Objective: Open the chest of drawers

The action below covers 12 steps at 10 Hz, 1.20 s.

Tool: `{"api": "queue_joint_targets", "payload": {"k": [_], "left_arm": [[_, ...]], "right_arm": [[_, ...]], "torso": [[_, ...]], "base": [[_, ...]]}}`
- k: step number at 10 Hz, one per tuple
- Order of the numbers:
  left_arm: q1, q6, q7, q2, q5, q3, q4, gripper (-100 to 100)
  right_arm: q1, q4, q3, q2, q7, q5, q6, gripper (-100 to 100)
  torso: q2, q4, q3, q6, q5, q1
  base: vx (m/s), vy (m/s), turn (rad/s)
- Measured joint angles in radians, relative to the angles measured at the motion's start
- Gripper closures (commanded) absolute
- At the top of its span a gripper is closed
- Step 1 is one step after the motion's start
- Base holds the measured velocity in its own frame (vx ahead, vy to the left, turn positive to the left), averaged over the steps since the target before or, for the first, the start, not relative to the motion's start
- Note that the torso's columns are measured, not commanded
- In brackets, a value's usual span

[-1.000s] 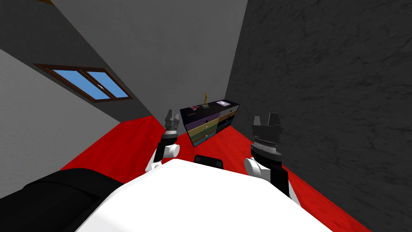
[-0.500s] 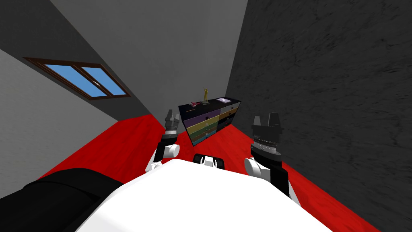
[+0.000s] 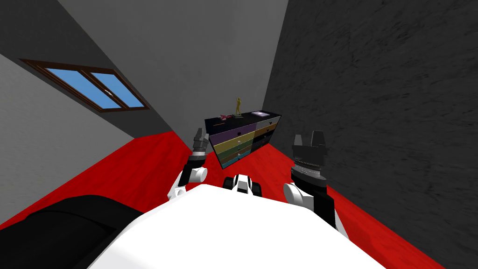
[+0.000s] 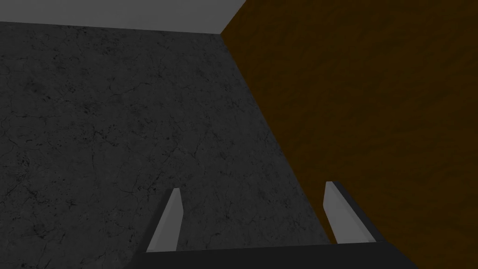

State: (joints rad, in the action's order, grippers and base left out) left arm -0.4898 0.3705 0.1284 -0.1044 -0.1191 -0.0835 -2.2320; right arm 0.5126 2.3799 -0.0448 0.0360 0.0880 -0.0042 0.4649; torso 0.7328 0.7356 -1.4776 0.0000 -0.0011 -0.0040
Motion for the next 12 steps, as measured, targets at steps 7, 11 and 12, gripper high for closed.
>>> {"api": "queue_joint_targets", "payload": {"k": [7, 11, 12], "left_arm": [[0.02, 0.024, 0.002, -0.045, 0.006, -0.025, 0.14, -100], [0.04, 0.036, 0.007, -0.036, 0.011, -0.036, 0.219, -100], [0.041, 0.048, 0.003, -0.039, 0.009, -0.045, 0.252, -100]], "right_arm": [[0.0, 0.0, 0.0, 0.0, 0.0, 0.0, 0.0, 0], [0.0, 0.0, 0.0, 0.0, 0.0, 0.0, 0.0, 0], [0.0, 0.0, 0.0, 0.0, 0.0, 0.0, 0.0, 0]], "torso": [[0.005, 0.002, 0.001, 0.0, 0.001, 0.003], [0.006, 0.003, 0.002, 0.0, 0.001, 0.003], [0.004, 0.002, 0.001, 0.0, 0.001, 0.002]], "base": [[0.103, -0.087, 0.032], [0.099, -0.088, 0.03], [0.145, -0.139, 0.07]]}}
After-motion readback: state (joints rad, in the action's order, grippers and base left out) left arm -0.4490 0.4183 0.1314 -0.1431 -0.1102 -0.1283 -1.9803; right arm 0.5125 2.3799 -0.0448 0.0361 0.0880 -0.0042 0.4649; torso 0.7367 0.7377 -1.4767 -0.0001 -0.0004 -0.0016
